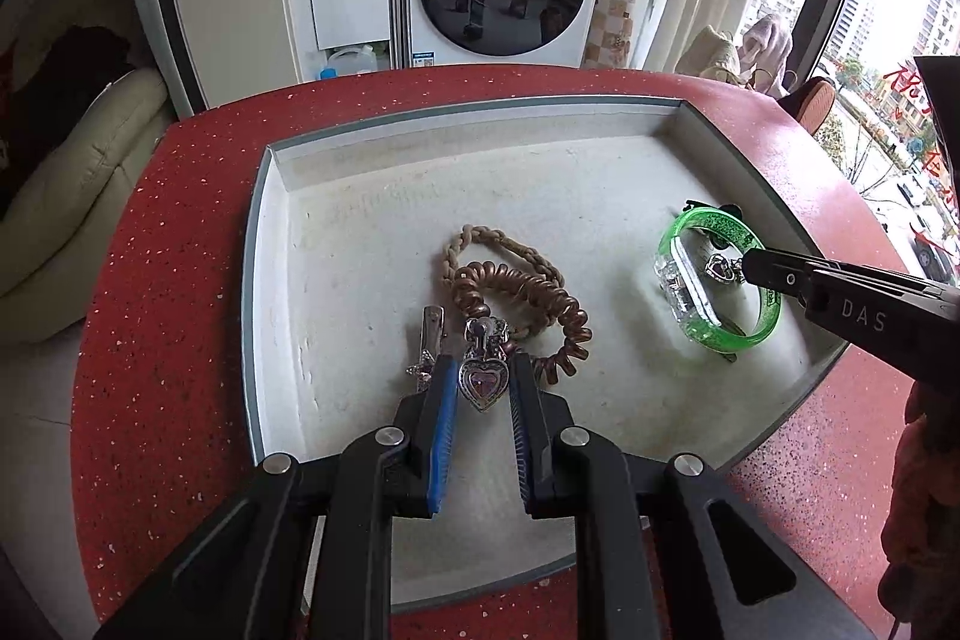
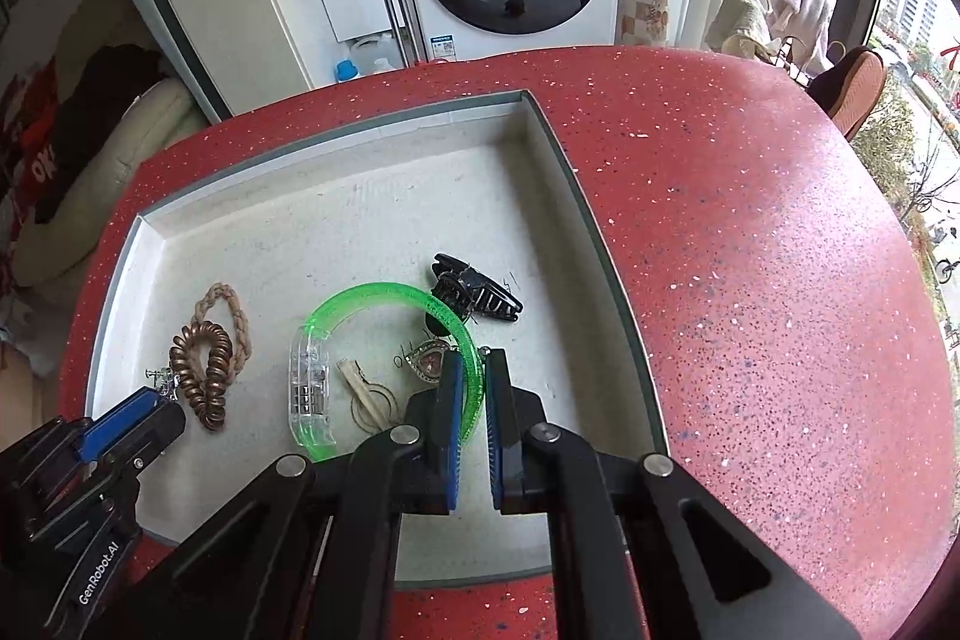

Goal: Organize jewelry
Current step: 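Carry both items into the white tray and open both tools to release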

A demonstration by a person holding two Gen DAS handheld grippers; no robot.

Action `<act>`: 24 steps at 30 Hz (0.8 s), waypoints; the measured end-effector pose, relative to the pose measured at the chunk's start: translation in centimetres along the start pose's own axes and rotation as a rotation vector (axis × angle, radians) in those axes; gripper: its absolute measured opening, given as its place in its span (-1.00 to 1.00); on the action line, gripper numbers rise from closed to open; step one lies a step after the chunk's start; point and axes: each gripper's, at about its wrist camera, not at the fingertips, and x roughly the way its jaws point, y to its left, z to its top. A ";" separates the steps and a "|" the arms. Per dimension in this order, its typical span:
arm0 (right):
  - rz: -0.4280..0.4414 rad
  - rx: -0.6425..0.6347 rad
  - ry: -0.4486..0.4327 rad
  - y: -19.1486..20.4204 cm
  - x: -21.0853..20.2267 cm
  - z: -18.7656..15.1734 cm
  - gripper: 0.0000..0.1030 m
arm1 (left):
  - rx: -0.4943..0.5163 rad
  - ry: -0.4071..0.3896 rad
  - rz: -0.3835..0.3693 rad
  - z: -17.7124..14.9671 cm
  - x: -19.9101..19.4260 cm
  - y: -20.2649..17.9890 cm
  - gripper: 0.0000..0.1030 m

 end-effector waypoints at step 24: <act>0.067 -0.004 -0.030 0.0 -1.5 -0.9 -0.03 | 0.041 -0.027 0.094 -0.3 -0.5 -0.9 -0.30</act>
